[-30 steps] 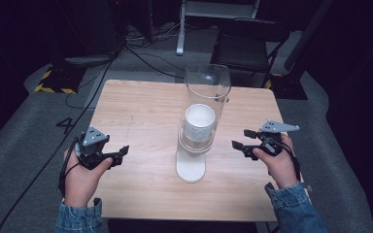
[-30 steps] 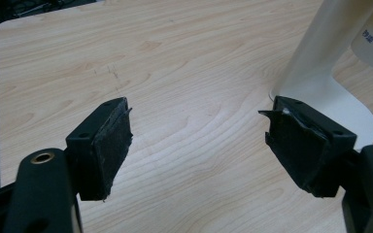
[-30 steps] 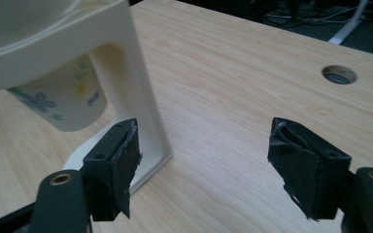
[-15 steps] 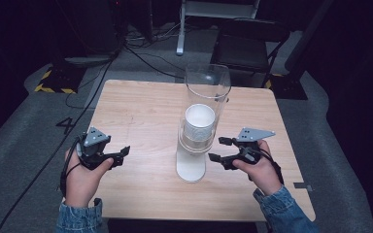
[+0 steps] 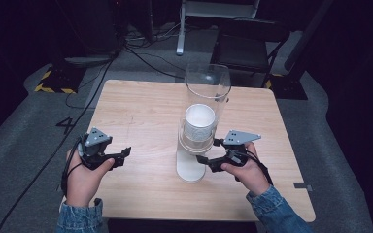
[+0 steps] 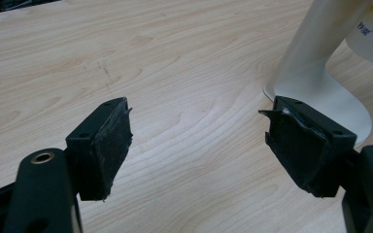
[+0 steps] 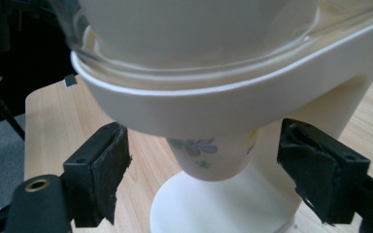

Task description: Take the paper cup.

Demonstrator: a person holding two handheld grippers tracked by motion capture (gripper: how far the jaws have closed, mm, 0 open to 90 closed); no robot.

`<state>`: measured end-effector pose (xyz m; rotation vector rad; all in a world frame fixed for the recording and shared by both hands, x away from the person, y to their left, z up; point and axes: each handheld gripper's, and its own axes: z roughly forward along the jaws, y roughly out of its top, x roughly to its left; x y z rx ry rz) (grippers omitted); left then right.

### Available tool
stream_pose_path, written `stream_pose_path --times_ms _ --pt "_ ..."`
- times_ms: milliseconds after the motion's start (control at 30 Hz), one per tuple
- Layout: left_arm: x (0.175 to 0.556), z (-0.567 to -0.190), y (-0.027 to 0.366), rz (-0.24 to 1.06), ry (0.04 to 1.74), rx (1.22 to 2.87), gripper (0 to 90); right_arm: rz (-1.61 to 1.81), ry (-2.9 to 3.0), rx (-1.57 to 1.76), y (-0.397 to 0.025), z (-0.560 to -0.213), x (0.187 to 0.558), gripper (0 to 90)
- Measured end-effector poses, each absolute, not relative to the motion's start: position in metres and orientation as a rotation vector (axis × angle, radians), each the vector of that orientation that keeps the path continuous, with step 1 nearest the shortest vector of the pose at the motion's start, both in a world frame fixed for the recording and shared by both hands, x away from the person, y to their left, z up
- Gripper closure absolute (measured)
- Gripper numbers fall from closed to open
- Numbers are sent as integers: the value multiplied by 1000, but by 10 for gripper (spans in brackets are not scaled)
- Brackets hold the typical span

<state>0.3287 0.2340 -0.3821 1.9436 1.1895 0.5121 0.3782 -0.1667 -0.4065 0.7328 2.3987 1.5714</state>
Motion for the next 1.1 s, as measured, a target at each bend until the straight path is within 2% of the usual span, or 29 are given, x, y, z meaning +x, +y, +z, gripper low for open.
stream_pose_path --times_ms 533,667,1100 --pt "330 -386 233 499 1192 1953 243 1632 2284 673 -144 -426 384 210" --pt "330 -386 232 497 1192 1954 243 1649 2248 696 -143 -428 386 250" --pt "330 -387 233 494 1192 1956 243 1682 2218 723 -141 -430 386 289"
